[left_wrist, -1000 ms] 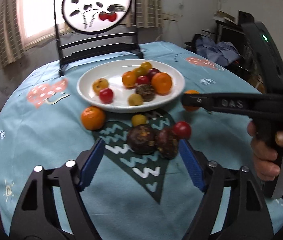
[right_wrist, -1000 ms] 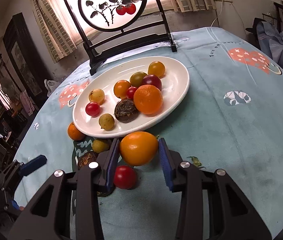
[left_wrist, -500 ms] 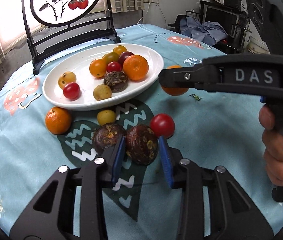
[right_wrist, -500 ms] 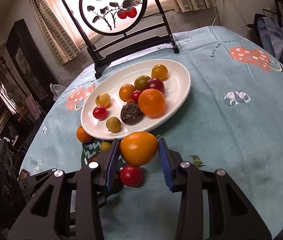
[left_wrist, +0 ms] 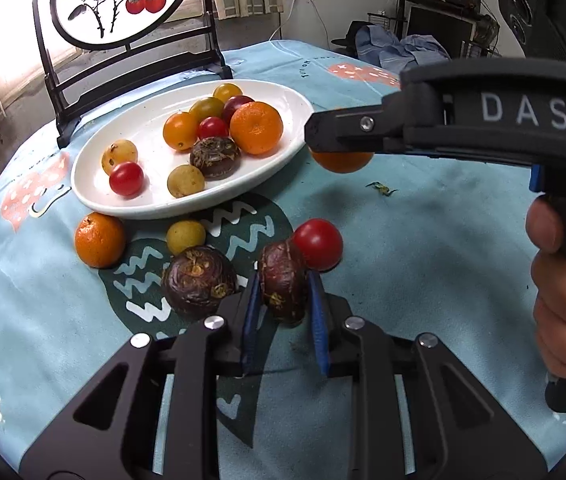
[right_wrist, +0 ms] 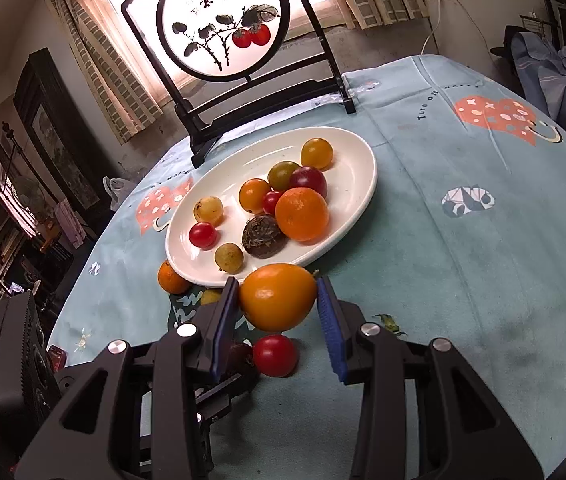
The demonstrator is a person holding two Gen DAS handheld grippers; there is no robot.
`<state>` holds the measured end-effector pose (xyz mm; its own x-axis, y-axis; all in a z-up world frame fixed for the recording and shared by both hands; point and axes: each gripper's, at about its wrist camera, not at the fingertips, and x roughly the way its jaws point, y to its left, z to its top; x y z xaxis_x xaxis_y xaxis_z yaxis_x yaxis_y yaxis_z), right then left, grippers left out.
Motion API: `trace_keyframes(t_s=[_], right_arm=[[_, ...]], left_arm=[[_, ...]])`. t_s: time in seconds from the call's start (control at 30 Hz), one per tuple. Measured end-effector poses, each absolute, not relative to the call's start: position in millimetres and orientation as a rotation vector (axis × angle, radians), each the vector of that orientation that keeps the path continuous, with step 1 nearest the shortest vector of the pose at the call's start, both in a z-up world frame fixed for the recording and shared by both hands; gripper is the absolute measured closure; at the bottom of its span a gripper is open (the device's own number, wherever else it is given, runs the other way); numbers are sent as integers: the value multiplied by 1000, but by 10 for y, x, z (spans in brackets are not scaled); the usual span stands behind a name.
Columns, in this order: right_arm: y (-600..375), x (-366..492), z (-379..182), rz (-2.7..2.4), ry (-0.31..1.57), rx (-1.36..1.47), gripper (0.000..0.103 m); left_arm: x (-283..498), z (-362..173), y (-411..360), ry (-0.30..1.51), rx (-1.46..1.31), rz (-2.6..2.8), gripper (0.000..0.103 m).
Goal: Organize fruits
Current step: 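Grasp the brown passion fruit with the left tool while the right tool carries the orange tomato to the plate, then lower the passion fruit onto the plate and open the left tool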
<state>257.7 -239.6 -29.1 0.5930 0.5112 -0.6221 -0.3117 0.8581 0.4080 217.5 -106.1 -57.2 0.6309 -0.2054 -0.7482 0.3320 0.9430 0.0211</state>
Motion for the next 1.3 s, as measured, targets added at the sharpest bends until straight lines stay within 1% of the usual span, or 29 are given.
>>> trace_keyframes(t_s=[0.17,0.3,0.5,0.6,0.7,0.9,1.17,1.2,1.23,1.27,1.3], right_arm=[[-2383,2570,-306,484,807,262,63],[-2332,2546,-306,483,797,232,63],[-2223,2478,-209,513,700,189,63],[-2097,2599,-122,491,654,144,63],[-1963,2843,-90,459,637,111,63],[-1782,3304,-152,440,646,71,63],[-1642,3637,-242,463,689,43,63],[-1636,3639,-250,462,699,41,63],[-1639,3651,-255,463,714,43,63],[-1652,3645,-250,466,725,50,63],[-1674,3629,-233,471,727,60,60]], left_arm=[[2140,-540,-1032,834,141,-319,80],[2033,-406,-941,789,99,-329,80],[2057,-61,-682,691,22,-298,80],[2275,111,-547,655,17,-254,80],[2629,143,-450,647,15,-183,80],[3232,38,-286,703,-41,-96,80],[3600,-112,-153,746,-71,-61,80],[3607,-118,-131,745,-79,-53,76],[3603,-112,-115,739,-80,-43,69],[3586,-86,-99,733,-79,-31,46],[3545,-40,-81,715,-77,-9,39]])
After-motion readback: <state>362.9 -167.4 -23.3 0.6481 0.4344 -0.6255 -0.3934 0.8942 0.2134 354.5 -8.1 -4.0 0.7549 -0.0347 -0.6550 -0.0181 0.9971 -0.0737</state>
